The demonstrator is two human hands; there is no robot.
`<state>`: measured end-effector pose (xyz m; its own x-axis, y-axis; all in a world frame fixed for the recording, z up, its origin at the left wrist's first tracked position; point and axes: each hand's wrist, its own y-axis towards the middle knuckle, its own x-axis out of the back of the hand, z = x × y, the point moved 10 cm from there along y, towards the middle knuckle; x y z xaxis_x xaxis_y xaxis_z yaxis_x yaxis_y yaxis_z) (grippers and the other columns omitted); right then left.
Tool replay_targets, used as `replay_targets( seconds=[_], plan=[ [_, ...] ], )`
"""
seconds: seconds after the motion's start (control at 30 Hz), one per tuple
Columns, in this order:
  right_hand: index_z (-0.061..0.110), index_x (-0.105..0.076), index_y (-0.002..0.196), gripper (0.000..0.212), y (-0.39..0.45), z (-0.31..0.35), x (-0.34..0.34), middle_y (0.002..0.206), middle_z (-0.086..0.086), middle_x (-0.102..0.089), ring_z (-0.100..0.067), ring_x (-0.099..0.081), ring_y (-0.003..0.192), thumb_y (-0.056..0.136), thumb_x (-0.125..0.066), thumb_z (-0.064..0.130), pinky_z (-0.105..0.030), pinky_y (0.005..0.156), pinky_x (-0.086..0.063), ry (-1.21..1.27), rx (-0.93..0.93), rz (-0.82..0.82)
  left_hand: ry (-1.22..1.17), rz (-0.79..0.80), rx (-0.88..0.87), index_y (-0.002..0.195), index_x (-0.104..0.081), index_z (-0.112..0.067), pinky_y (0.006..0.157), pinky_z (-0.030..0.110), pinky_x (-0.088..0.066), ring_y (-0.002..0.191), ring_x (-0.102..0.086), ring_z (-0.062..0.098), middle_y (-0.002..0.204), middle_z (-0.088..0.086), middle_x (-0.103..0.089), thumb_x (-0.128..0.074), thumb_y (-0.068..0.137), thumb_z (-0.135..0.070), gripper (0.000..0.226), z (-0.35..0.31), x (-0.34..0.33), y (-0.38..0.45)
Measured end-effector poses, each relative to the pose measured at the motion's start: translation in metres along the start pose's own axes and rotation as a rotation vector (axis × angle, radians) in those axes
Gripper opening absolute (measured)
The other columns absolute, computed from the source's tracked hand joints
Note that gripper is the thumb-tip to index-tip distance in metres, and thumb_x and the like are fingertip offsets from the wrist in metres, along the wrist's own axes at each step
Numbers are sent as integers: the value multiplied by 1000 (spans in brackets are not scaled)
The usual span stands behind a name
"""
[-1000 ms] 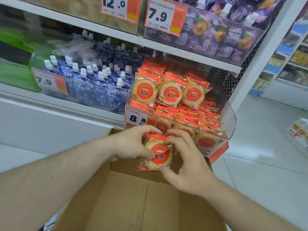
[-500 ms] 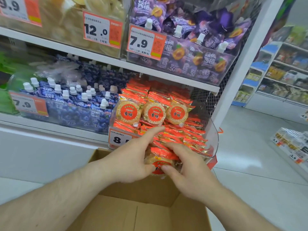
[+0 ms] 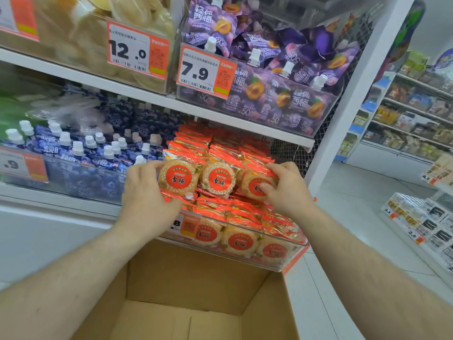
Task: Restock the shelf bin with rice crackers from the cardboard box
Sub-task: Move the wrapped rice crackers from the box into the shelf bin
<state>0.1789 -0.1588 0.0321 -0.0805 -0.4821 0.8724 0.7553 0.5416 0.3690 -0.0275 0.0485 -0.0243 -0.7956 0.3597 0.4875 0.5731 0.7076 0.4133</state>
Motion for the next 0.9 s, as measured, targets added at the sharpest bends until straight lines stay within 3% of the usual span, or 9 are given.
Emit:
replay_targets(
  seconds=[0.2,0.33,0.43,0.57,0.67,0.9],
  plan=[
    [23,-56,134,49,-3,7,-3,141,-2,-38,-24,-54,114,86,-69,24,-40,100,-45,11,27,-173,-57,-15,185,127,-44,-11,100,41,-36,121,-34,23,127,10,-42,-77,70,-21,67,31,-1,7],
    [20,-58,133,45,-6,9,-17,150,-7,-31,-28,-50,123,89,-67,24,-40,103,-42,-2,29,-150,-227,84,311,94,-57,-21,82,47,-52,95,-60,25,99,4,-62,-70,64,-35,36,44,-12,6],
    [17,-58,133,43,-8,15,-24,153,-11,-28,-31,-51,124,91,-65,23,-37,104,-41,-65,92,-121,-296,116,314,90,-50,-25,81,44,-50,92,-62,22,97,2,-63,-70,80,-23,22,45,-19,4],
    [21,-52,139,45,-9,14,-24,156,-9,-20,-31,-51,125,95,-59,27,-37,103,-41,-116,86,-72,-183,82,257,94,-54,-30,82,41,-52,89,-63,18,93,-9,-65,-61,87,-23,12,48,-12,11],
    [23,-44,144,49,-12,13,-25,158,-7,-12,-31,-50,127,96,-55,29,-38,103,-43,-167,83,-32,-8,48,169,96,-56,-31,74,35,-49,84,-60,19,79,-17,-60,-55,91,-19,13,42,-1,19],
    [26,-46,143,48,-8,3,-17,161,-7,-8,-28,-44,134,96,-54,28,-37,108,-39,-137,32,-3,183,77,104,89,-62,-20,65,33,-43,81,-60,25,79,-2,-66,-54,90,-12,11,33,4,26]
  ],
)
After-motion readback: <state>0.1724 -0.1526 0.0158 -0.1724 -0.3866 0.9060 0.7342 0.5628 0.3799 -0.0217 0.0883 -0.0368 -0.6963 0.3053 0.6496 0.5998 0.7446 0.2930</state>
